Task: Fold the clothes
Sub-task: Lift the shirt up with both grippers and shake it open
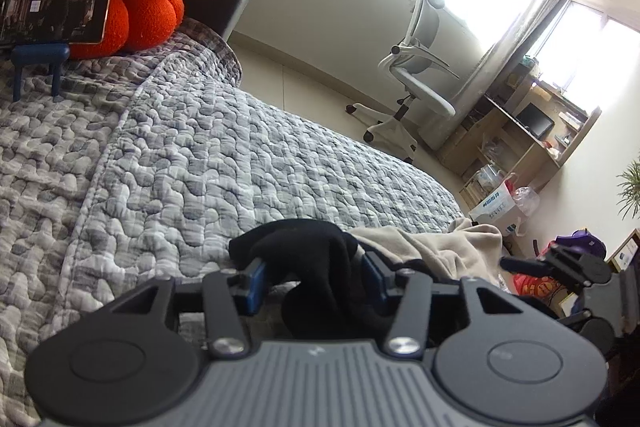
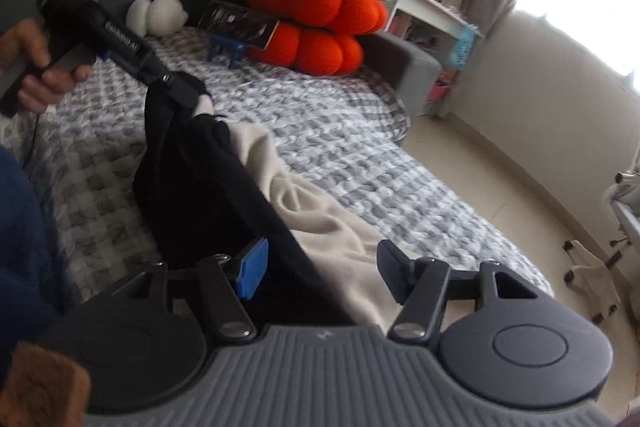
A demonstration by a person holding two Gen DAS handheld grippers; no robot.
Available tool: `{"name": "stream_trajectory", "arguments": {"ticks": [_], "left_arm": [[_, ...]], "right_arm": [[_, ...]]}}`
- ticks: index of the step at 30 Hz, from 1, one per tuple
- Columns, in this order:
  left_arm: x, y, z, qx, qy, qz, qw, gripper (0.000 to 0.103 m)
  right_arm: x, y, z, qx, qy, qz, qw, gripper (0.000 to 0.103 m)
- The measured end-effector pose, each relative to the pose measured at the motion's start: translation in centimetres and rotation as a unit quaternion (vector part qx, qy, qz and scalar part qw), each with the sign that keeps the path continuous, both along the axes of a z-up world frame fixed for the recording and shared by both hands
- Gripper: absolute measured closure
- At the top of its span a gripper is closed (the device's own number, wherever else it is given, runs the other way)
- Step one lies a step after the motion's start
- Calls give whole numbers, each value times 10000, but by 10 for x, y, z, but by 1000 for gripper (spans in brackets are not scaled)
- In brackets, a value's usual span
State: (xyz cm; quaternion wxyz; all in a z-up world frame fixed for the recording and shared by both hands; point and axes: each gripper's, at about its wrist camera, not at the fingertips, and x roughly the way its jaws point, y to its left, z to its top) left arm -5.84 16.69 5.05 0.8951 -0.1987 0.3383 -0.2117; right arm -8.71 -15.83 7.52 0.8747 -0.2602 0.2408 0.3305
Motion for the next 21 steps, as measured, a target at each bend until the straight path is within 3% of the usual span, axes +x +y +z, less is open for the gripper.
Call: {"name": "stream_trajectory", "arguments": {"ticks": [1, 2, 4, 7, 12, 15, 19, 21], "left_arm": [[1, 0, -1, -37, 35, 10, 10000, 49], [3, 0, -2, -46, 51, 20, 10000, 49], [4, -3, -3, 78, 18, 43, 10000, 52], [3, -10, -5, 380, -8, 50, 9993, 87], [-15, -14, 10, 607, -563, 121, 9965, 91], [-27, -22, 36, 880, -992, 229, 9909, 92], [-43, -36, 74, 1336, -1522, 340, 9787, 94], [-56, -46, 94, 1715, -1907, 392, 9658, 94]], "right_arm": [[5, 4, -5, -22, 86, 18, 10000, 76], [8, 7, -8, -33, 114, -15, 9999, 85], [7, 13, -14, -62, 67, -108, 9999, 88], [-3, 12, -10, -132, -292, -338, 9989, 93], [-13, -3, 20, -295, -1192, -958, 9878, 95], [-17, -15, 47, -293, -1714, -1290, 9763, 100], [-23, -37, 89, -176, -2420, -1935, 9506, 100], [-28, -50, 106, 3, -2611, -2127, 9416, 100]]}}
